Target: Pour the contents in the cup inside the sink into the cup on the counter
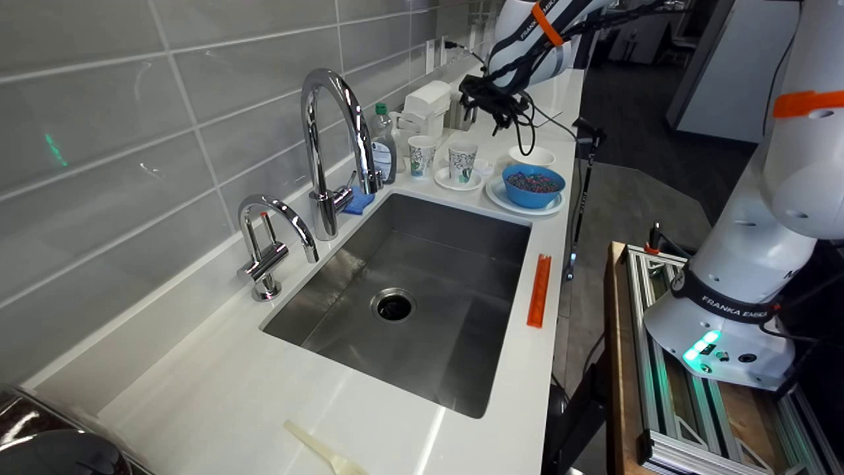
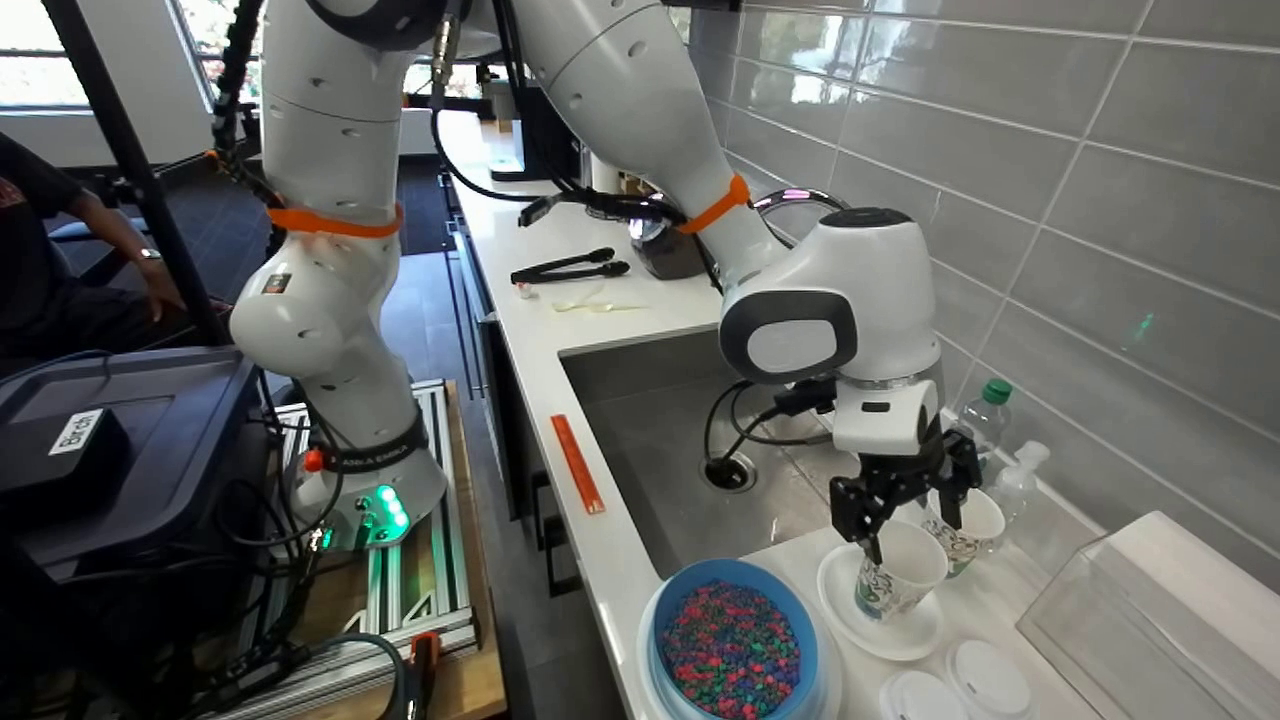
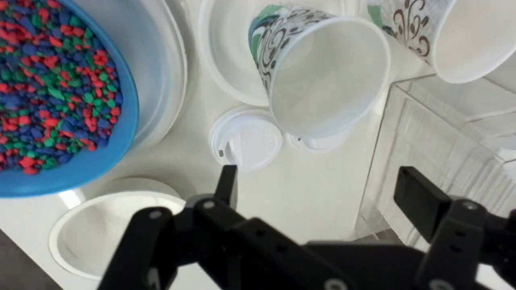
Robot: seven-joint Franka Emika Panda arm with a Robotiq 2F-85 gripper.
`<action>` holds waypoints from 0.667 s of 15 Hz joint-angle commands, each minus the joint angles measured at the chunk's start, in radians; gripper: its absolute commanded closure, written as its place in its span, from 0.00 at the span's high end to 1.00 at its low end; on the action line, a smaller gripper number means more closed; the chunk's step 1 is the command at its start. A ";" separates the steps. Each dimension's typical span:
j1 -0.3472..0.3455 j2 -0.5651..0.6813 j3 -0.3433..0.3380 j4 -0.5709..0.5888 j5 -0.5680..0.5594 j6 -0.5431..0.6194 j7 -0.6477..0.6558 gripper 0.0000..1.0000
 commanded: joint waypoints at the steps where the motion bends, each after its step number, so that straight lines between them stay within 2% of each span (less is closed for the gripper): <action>1: -0.012 -0.104 0.012 -0.101 0.002 0.065 -0.215 1.00; 5: -0.010 -0.169 0.022 -0.156 -0.004 0.067 -0.442 1.00; 10: -0.007 -0.235 0.025 -0.211 -0.088 0.065 -0.624 1.00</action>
